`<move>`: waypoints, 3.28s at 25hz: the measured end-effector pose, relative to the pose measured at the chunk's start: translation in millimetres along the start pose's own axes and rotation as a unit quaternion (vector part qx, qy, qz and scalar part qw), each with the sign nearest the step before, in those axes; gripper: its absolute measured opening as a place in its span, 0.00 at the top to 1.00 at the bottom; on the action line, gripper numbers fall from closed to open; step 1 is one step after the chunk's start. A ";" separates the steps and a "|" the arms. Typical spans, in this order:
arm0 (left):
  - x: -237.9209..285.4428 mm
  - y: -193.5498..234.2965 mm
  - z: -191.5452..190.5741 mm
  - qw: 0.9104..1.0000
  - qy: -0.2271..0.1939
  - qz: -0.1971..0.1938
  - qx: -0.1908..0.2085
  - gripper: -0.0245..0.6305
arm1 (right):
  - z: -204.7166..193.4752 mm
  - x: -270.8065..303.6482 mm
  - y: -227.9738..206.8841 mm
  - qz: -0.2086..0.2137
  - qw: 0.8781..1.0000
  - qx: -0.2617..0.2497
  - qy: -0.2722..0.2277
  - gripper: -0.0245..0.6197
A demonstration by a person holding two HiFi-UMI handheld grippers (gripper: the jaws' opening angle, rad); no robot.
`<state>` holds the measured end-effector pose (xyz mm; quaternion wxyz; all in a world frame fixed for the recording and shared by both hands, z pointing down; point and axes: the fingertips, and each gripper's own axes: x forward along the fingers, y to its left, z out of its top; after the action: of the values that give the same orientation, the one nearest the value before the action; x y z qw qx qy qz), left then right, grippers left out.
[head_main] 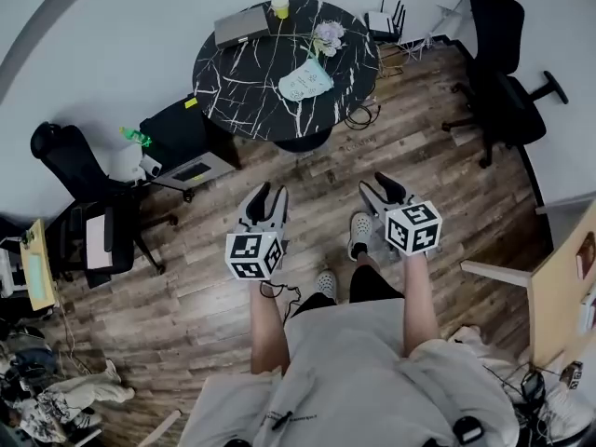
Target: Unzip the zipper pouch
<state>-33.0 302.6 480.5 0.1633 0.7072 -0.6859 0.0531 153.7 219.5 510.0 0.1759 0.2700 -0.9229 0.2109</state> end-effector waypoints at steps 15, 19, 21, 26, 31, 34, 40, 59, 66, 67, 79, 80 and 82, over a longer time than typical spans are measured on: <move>158.9 16.0 86.4 0.998 -0.019 0.045 -0.026 0.75 | 110.6 112.6 -120.1 0.084 0.996 -0.011 0.015 0.67; 192.8 14.1 98.6 0.998 -0.019 0.053 -0.029 0.75 | 130.9 129.4 -145.4 0.099 0.995 -0.017 0.019 0.67; 205.3 11.4 101.5 0.998 -0.017 0.056 -0.030 0.75 | 136.7 136.1 -150.4 0.109 0.994 -0.023 0.023 0.67; 229.9 15.1 102.9 0.998 -0.003 0.055 -0.030 0.75 | 139.6 157.8 -151.8 0.125 0.991 -0.023 0.037 0.67; 251.1 30.1 109.3 0.998 -0.009 0.049 -0.038 0.75 | 150.1 174.9 -163.6 0.122 0.991 -0.033 0.042 0.66; 270.8 47.6 110.4 0.999 -0.006 0.038 -0.037 0.75 | 162.0 193.3 -173.7 0.112 0.993 -0.029 0.032 0.66; 326.9 92.5 121.3 1.000 0.006 -0.006 -0.027 0.75 | 183.4 240.6 -197.4 0.091 0.996 0.002 0.007 0.66; 437.0 149.2 106.5 0.984 0.086 -0.155 0.001 0.75 | 128.0 367.6 -240.2 0.111 0.989 -0.026 0.093 0.69; 450.3 136.2 88.1 0.975 0.112 -0.191 0.007 0.75 | 97.7 391.9 -235.6 0.145 0.980 -0.031 0.134 0.68; 451.9 135.7 86.9 0.975 0.113 -0.193 0.005 0.75 | 92.7 395.4 -234.0 0.155 0.977 -0.038 0.143 0.67; 468.8 132.4 50.8 0.969 0.156 -0.194 0.008 0.75 | 35.7 429.9 -246.3 0.234 0.945 -0.072 0.217 0.63; 470.1 132.2 47.1 0.968 0.160 -0.194 0.010 0.75 | 33.6 432.3 -247.3 0.240 0.943 -0.072 0.219 0.63; 473.5 133.6 40.9 0.967 0.168 -0.193 0.013 0.75 | 32.0 437.5 -248.5 0.252 0.940 -0.068 0.221 0.63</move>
<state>-145.7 -161.7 604.7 0.2740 0.8089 -0.4986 0.1482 -57.5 -171.7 747.9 0.3349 -0.0372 -0.9107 0.2390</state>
